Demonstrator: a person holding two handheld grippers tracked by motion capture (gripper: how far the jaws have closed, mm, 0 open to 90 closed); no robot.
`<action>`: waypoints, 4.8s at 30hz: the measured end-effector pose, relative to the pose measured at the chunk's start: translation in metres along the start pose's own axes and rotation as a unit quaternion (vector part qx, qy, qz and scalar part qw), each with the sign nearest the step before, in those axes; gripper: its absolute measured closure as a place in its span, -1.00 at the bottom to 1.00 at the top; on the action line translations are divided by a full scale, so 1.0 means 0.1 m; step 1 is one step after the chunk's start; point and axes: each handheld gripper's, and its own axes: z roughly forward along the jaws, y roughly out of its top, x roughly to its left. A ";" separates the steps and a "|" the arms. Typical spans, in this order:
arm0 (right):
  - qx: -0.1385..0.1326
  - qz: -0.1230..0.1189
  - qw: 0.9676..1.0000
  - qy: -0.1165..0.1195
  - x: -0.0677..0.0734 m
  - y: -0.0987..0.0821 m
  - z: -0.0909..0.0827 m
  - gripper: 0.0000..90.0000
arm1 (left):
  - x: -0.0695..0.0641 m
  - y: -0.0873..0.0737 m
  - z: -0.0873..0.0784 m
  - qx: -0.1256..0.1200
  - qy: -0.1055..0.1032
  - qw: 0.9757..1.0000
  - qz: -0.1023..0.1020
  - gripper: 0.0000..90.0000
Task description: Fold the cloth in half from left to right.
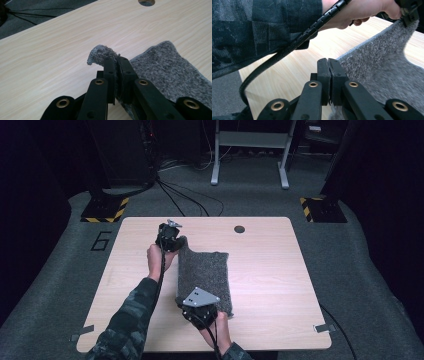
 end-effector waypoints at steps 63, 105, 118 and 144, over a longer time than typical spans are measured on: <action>0.075 0.080 0.988 -0.111 -0.60 -0.77 -0.56 0.86 | -1.01 0.28 0.99 0.059 -0.065 0.995 0.053 0.32; 0.162 0.120 0.969 -0.141 -0.90 -1.19 -0.39 -0.35 | -0.35 -0.43 0.84 0.095 0.004 0.995 0.004 -0.60; 0.161 0.104 0.973 -0.125 -0.69 -1.21 -0.48 -0.45 | -0.37 -0.54 0.74 0.092 -0.024 0.996 0.002 -0.65; 0.164 0.153 0.968 -0.111 -2.34 -0.24 0.30 -0.65 | -0.18 -0.38 0.78 0.078 -0.062 0.994 -0.050 -0.59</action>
